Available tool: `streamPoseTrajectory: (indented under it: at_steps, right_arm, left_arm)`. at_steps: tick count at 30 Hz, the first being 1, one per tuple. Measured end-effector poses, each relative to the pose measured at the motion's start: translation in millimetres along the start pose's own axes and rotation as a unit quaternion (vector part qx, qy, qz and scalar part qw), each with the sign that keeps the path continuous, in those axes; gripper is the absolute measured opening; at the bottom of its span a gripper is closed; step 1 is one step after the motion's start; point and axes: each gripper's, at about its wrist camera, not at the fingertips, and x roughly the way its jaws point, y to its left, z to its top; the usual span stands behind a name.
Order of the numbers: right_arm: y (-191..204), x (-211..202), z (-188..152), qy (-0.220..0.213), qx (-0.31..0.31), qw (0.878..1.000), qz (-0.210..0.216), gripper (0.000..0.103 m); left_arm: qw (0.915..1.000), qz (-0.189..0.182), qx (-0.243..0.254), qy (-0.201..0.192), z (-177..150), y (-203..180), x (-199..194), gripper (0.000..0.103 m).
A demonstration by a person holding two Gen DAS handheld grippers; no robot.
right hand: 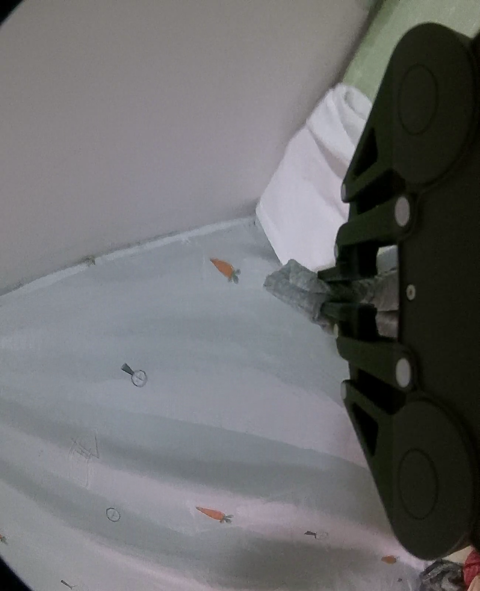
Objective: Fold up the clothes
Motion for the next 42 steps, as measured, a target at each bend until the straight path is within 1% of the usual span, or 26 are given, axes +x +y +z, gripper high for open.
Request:
streamPoseTrajectory:
  at_steps: [4, 6, 8, 9, 11, 12, 13, 14, 15, 16, 18, 20, 21, 22, 23, 25, 27, 30, 35, 36, 37, 38, 39, 40, 41, 42]
  right_arm:
    - [6.9, -17.1, 20.2, -0.022, -0.018, 0.999, 0.015, 0.011]
    - [17.9, -15.1, 30.2, -0.025, -0.030, 0.999, 0.023, 0.011]
    - [30.8, -3.1, 31.1, -0.017, -0.041, 0.999, 0.031, 0.012]
    - [35.9, 8.5, 27.7, -0.008, -0.039, 0.999, 0.032, 0.015]
    - [44.7, 39.5, 14.7, 0.034, -0.042, 0.997, 0.057, 0.031]
    - [47.6, 54.4, 5.2, 0.063, -0.044, 0.995, 0.059, 0.044]
    - [50.0, 69.1, -5.2, 0.093, -0.045, 0.993, 0.058, 0.044]
    - [47.8, 74.5, -14.9, 0.109, -0.038, 0.992, 0.056, 0.044]
    - [44.3, 77.1, -24.3, 0.122, -0.029, 0.991, 0.053, 0.044]
    - [40.8, 79.8, -33.7, 0.134, -0.020, 0.989, 0.051, 0.045]
    - [24.3, 81.5, -50.4, 0.156, 0.019, 0.987, 0.038, 0.045]
    - [1.8, 82.7, -68.9, 0.179, 0.048, 0.982, 0.022, 0.036]
    - [-6.2, 83.2, -76.9, 0.188, 0.052, 0.981, 0.012, 0.025]
    - [-13.2, 83.5, -84.6, 0.196, 0.053, 0.979, 0.002, 0.019]
    - [-20.1, 83.9, -92.3, 0.204, 0.054, 0.977, -0.008, 0.018]
    - [-26.7, 85.6, -105.5, 0.215, 0.048, 0.975, -0.025, 0.018]
    - [-31.9, 85.5, -116.7, 0.224, 0.044, 0.973, -0.032, 0.018]
    - [-28.6, 93.3, -127.2, 0.233, 0.035, 0.972, -0.027, 0.021]
    - [-11.2, 116.8, -134.5, 0.237, 0.017, 0.971, -0.009, 0.029]
    - [-7.8, 122.9, -134.7, 0.238, 0.017, 0.971, -0.008, 0.035]
    - [-6.5, 129.4, -136.4, 0.242, 0.022, 0.970, -0.012, 0.046]
    - [-5.7, 136.1, -138.5, 0.247, 0.027, 0.969, -0.017, 0.050]
    - [-4.9, 142.7, -140.7, 0.251, 0.033, 0.967, -0.023, 0.051]
    - [-4.8, 147.5, -143.2, 0.256, 0.038, 0.966, -0.028, 0.044]
    - [-4.9, 151.6, -145.8, 0.261, 0.043, 0.964, -0.032, 0.032]
    - [-4.6, 151.6, -146.7, 0.260, 0.046, 0.964, -0.035, 0.005]
  left_arm:
    - [0.9988, 0.027, -0.008, -0.039, 22.3, 17.3, -18.4, 0.001]
    - [0.9976, 0.042, -0.009, -0.054, 33.5, 20.5, -19.6, 0.001]
    - [0.9965, 0.063, -0.015, -0.054, 40.5, 20.5, -9.0, 0.001]
    - [0.9965, 0.072, -0.018, -0.038, 41.5, 20.2, 2.0, 0.002]
    - [0.9956, 0.089, -0.027, -0.003, 40.4, 18.9, 22.4, 0.005]
    - [0.9953, 0.089, -0.037, 0.007, 35.3, 18.5, 26.6, 0.006]
    - [0.9950, 0.088, -0.045, 0.016, 30.0, 18.2, 30.1, 0.006]
    - [0.9956, 0.080, -0.046, 0.015, 23.2, 18.1, 29.0, 0.009]
    - [0.9961, 0.073, -0.047, 0.014, 16.2, 17.9, 27.9, 0.017]
    - [0.9964, 0.071, -0.042, 0.017, 8.2, 17.7, 27.2, 0.023]
    - [0.9964, 0.068, -0.038, 0.034, -7.5, 17.7, 28.8, 0.023]
    - [0.9954, 0.064, -0.036, 0.061, -23.0, 17.9, 32.8, 0.023]
    - [0.9947, 0.056, -0.039, 0.077, -31.1, 17.7, 35.3, 0.023]
    - [0.9938, 0.050, -0.042, 0.090, -38.3, 16.9, 36.9, 0.023]
    - [0.9924, 0.044, -0.046, 0.106, -46.4, 15.0, 39.2, 0.024]
    - [0.9893, 0.031, -0.049, 0.134, -61.1, 9.9, 43.3, 0.028]
    - [0.9864, 0.021, -0.049, 0.156, -72.3, 2.5, 47.3, 0.031]
    - [0.9822, 0.009, -0.050, 0.181, -86.2, -9.4, 55.2, 0.034]
    - [0.9797, 0.000, -0.058, 0.192, -95.7, -21.3, 65.4, 0.040]
    - [0.9791, 0.001, -0.058, 0.195, -97.0, -23.4, 67.1, 0.041]
    - [0.9786, 0.002, -0.057, 0.198, -98.3, -25.5, 68.9, 0.041]
    - [0.9781, 0.003, -0.057, 0.200, -100.1, -27.5, 70.7, 0.041]
    - [0.9779, 0.005, -0.056, 0.201, -102.2, -29.7, 71.9, 0.041]
    - [0.9775, 0.007, -0.055, 0.203, -104.4, -32.0, 73.0, 0.041]
    - [0.9774, 0.008, -0.054, 0.204, -105.0, -33.1, 73.6, 0.041]
    - [0.9773, 0.009, -0.053, 0.205, -105.7, -34.3, 74.3, 0.041]
